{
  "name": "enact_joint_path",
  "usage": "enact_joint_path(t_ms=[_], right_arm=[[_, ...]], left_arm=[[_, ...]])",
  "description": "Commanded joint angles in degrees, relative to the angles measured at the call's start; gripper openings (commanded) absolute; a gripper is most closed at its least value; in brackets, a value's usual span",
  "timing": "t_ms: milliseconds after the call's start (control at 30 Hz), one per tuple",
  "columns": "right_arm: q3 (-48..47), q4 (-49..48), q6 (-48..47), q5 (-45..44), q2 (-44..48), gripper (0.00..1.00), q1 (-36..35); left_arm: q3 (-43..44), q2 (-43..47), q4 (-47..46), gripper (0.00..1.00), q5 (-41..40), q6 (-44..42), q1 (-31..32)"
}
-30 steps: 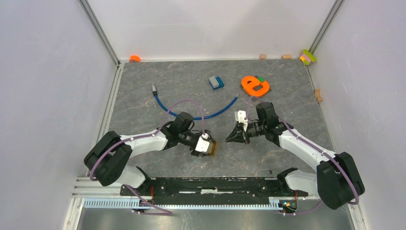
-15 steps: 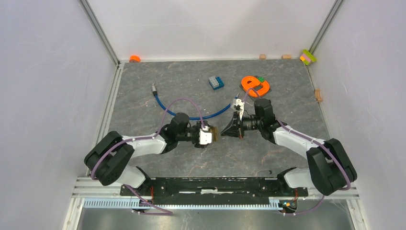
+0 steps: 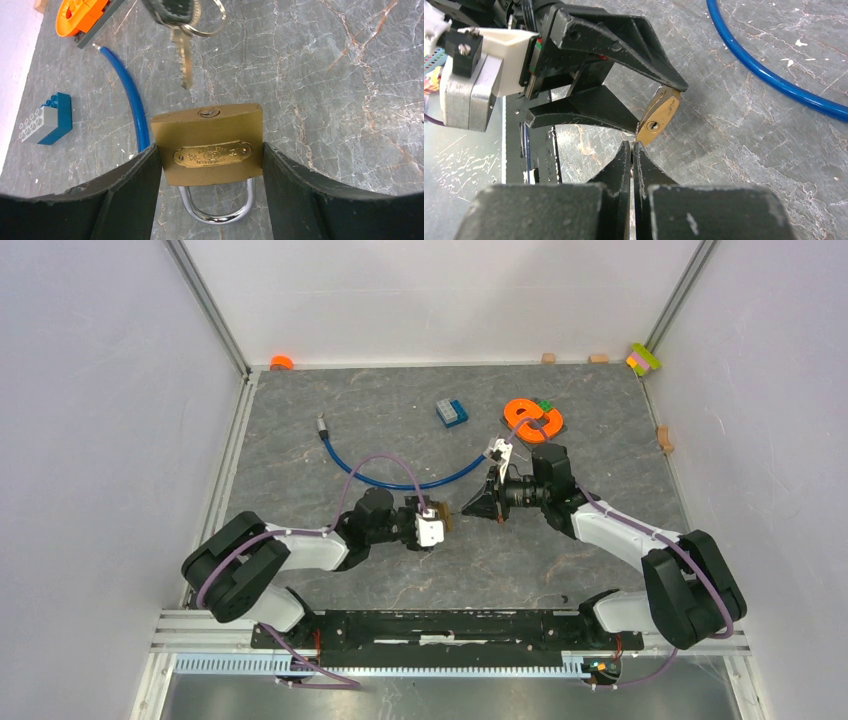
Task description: Unlock with the key
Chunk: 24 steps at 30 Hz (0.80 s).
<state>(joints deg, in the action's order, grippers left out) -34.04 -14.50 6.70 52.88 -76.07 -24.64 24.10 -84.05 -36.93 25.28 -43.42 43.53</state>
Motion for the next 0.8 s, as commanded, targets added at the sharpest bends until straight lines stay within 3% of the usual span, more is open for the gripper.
enact_joint_path(t_ms=[0,300,633,767], right_arm=[[-2.74,1.11,0.17,-2.93,-0.08,0.0,-0.09],[-1.91,1.41,1.37,-4.32,-1.84,0.0,-0.13],[-0.32,-0.44,1.58,-1.81,-0.46,0.0,-0.09],[0.0,-0.52,-1.01,0.92,0.71,0.0,-0.21]], left_arm=[[-0.32,-0.49,-12.51,0.02,-2.08,0.25,1.59],[-2.08,-1.54,-17.5,0.02,-3.65,0.61,2.61],[-5.71,-3.51,-26.79,0.02,0.36,0.41,2.61],[-8.12,-4.13,-31.51,0.02,6.25,-0.5,2.61]])
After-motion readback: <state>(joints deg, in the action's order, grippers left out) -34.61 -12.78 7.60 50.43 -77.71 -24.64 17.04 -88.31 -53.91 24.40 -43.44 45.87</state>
